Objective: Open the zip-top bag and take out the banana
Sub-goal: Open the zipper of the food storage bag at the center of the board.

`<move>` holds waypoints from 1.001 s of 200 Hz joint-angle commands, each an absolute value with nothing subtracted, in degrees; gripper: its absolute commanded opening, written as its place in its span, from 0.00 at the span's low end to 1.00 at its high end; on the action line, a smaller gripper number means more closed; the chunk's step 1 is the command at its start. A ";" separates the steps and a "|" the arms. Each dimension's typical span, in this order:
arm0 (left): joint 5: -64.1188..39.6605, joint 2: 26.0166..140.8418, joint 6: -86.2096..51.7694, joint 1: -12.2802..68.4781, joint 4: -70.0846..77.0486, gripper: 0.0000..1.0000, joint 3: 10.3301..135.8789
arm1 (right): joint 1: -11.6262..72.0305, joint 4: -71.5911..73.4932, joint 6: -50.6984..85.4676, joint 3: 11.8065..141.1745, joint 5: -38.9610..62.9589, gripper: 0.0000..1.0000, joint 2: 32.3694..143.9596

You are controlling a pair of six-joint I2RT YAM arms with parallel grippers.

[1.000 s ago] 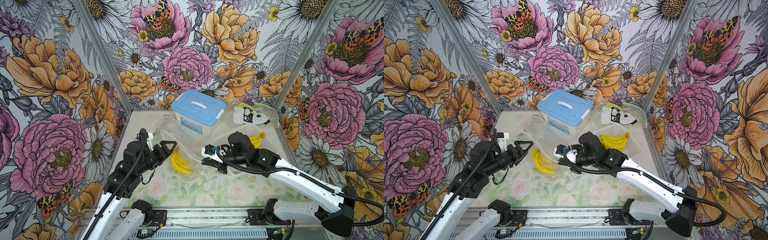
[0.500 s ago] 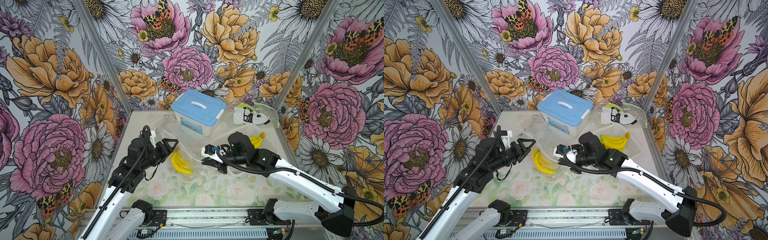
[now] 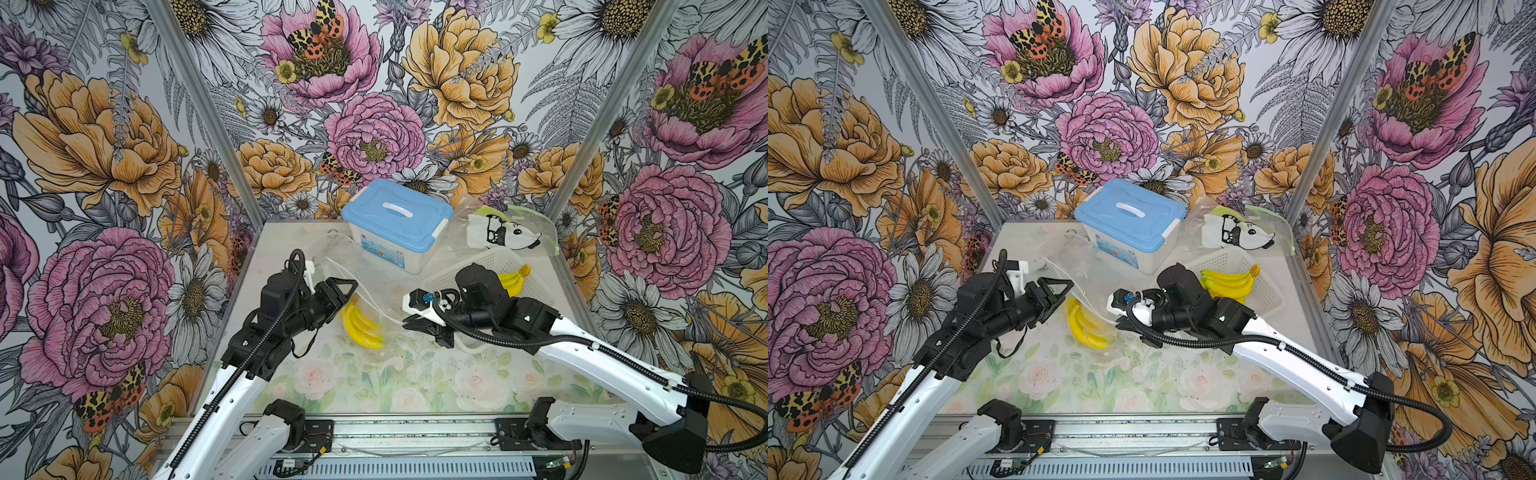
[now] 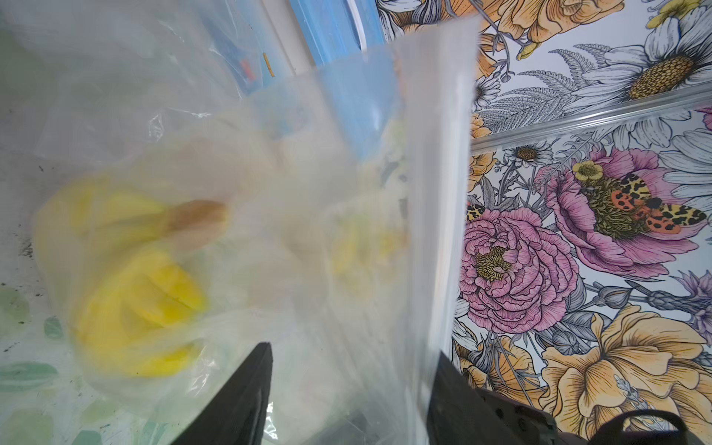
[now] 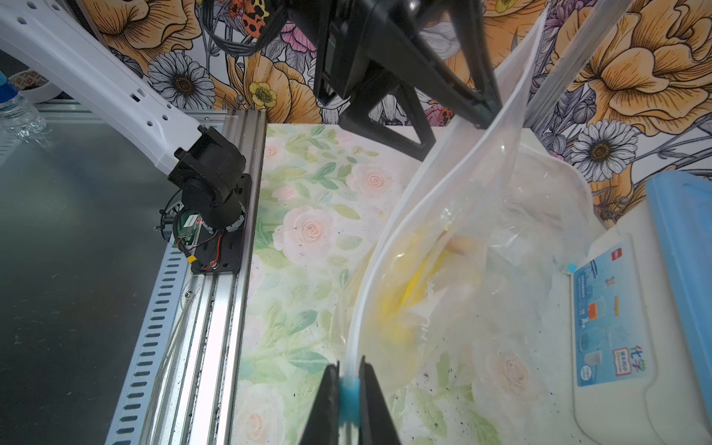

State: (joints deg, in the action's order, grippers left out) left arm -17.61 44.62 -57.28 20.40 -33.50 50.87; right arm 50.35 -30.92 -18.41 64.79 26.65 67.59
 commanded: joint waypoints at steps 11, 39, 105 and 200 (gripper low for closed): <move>-19.78 46.56 -56.47 20.30 -32.07 0.60 51.09 | 51.14 -29.48 -17.92 66.28 27.36 0.00 67.93; -20.01 47.70 -55.89 20.25 -32.03 0.52 51.24 | 52.08 -29.49 -17.92 66.10 26.64 0.00 67.77; -21.15 50.02 -53.52 20.03 -32.00 0.00 53.61 | 53.05 -27.96 -13.86 66.19 25.86 0.07 67.59; -19.22 56.36 -51.65 27.20 -26.73 0.00 55.37 | 49.28 -23.56 8.06 79.78 33.92 0.16 75.19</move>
